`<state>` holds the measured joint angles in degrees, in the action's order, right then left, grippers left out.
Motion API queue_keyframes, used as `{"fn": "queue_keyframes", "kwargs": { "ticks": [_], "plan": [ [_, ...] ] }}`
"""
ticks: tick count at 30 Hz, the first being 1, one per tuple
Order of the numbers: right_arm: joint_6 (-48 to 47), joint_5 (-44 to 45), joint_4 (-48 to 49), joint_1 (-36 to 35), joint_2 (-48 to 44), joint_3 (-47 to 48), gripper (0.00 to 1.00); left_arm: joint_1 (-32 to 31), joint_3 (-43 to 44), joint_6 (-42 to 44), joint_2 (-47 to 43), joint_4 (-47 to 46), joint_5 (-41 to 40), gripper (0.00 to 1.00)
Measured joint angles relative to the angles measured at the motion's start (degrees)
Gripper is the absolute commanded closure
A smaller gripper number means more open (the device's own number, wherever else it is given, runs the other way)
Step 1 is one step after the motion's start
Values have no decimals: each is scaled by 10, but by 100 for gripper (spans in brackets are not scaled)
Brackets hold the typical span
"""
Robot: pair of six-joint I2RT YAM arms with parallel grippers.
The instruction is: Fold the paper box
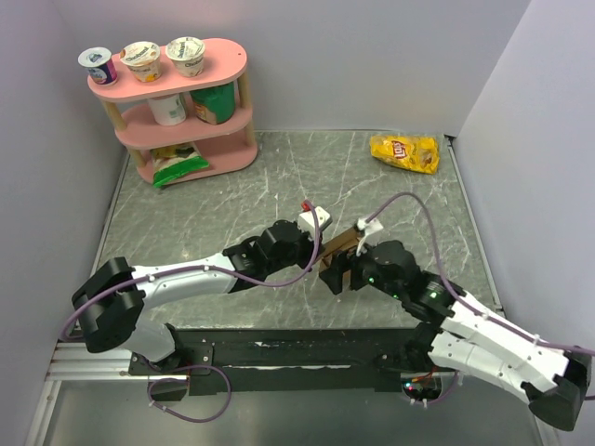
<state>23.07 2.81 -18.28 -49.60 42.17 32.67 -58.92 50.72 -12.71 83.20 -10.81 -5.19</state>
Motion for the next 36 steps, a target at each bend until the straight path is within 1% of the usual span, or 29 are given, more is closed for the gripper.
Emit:
{"fn": "queue_keyframes", "kwargs": {
  "ticks": [1,5,11,14,16,18,22,24,28,30,32,33,35,36],
  "plan": [
    [-3,3,-11,1,-10,16,1,0,0,2,-1,2,2,99],
    [-18,10,-39,29,-29,65,0,4,-2,14,-7,9,12,99],
    [-81,-9,-43,142,-26,71,0,25,-23,30,-34,18,41,99],
    [-132,-51,-28,214,-10,71,0,39,-30,36,-47,27,58,99],
    [-164,-87,-17,248,10,71,1,46,-31,41,-52,31,68,99],
    [-190,-118,-9,266,31,71,3,51,-33,46,-56,35,76,99],
    [-230,-178,18,281,87,70,5,54,-36,52,-59,37,90,99],
    [-244,-191,34,281,101,65,8,56,-36,57,-59,37,98,99],
    [-270,-205,67,282,125,62,10,58,-37,61,-59,37,110,99],
    [-284,-204,89,283,133,58,16,59,-37,62,-59,37,115,99],
    [-297,-205,103,284,140,55,18,59,-37,63,-59,37,116,99],
    [-303,-205,109,285,145,55,22,59,-37,64,-59,37,116,99],
    [-314,-207,121,291,160,55,25,59,-37,65,-59,37,117,99],
    [-319,-209,124,294,167,55,29,59,-37,66,-59,37,118,99]
  ]
}}
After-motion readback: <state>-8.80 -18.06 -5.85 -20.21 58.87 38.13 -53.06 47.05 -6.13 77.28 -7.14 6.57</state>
